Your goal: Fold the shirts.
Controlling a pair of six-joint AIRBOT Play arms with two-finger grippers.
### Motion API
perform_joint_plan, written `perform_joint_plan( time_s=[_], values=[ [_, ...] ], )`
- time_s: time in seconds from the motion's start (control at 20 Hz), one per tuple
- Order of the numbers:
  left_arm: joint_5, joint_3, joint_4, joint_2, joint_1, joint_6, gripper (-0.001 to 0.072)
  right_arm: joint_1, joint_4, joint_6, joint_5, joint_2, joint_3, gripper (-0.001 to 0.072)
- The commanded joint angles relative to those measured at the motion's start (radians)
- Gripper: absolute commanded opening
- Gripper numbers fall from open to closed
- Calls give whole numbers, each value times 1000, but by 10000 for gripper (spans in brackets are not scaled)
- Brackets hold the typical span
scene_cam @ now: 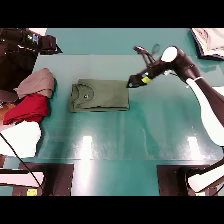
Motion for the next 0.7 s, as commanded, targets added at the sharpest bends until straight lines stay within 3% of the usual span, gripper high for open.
perform_joint_plan(
  time_s=[0.0, 0.05, 0.1, 0.3, 0.45, 0.65],
  values=[
    [-2, -19, 0, -1, 2, 9, 24, -131, 252, 67, -77, 19, -172, 513],
    [0, -19, -1, -3, 2, 9, 24, -144, 314, 54, -127, 19, -214, 672],
    [2, -19, -1, -3, 2, 9, 24, -144, 352, 25, -170, 19, -253, 701],
    [16, -19, -1, -3, 2, 19, 24, -94, 382, 16, -270, 6, -342, 687],
    [20, -19, -1, -3, 1, 20, 24, -38, 385, 17, -221, -72, -291, 686],
    [13, -19, -1, -3, 2, 27, 25, 33, 501, 15, -192, -201, -152, 675]
  ],
)
